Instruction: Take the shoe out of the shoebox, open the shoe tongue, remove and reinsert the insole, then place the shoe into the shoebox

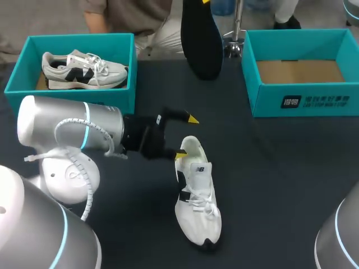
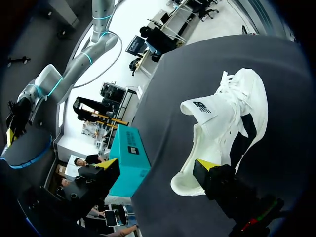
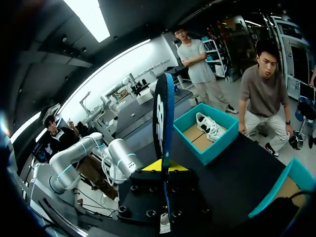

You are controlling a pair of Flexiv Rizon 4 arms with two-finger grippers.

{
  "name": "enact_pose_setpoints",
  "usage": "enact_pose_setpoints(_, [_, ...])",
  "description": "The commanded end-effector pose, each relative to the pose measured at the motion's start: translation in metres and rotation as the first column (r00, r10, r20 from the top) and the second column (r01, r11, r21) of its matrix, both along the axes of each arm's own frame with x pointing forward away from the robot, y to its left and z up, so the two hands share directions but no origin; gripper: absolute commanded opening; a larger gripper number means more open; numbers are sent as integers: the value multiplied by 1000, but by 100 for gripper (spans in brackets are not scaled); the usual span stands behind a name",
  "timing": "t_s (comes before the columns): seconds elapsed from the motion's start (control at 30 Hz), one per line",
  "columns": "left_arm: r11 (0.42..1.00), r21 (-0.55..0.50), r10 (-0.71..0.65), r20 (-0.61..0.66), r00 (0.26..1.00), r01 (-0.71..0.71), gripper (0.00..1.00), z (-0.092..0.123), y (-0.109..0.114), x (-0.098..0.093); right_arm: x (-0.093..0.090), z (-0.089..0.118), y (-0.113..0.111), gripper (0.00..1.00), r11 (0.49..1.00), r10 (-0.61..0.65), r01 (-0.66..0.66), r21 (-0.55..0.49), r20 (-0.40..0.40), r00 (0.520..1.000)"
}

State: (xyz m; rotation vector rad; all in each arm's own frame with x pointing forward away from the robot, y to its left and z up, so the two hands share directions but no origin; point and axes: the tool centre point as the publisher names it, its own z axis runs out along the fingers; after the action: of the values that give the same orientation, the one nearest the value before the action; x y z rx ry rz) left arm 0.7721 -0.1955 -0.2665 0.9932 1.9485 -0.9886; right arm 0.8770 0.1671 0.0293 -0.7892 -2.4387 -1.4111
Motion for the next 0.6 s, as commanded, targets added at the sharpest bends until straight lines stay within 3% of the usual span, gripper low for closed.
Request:
enact_pose_setpoints(0.03, [997,-66,-29,41,999,32,100,-2,13,3,0,0,1,0,1000,-1,1,-3,-1,1000])
enact_pose_setpoints(0.33, [986,-139,-66,173,983,91,100,12,26,8,0,0,1,0,1000,-1,1,-3,-1,1000])
enact_pose_setpoints(0.6, [983,-155,-58,240,969,98,100,30,20,12,0,0,1,0,1000,-1,1,-3,-1,1000])
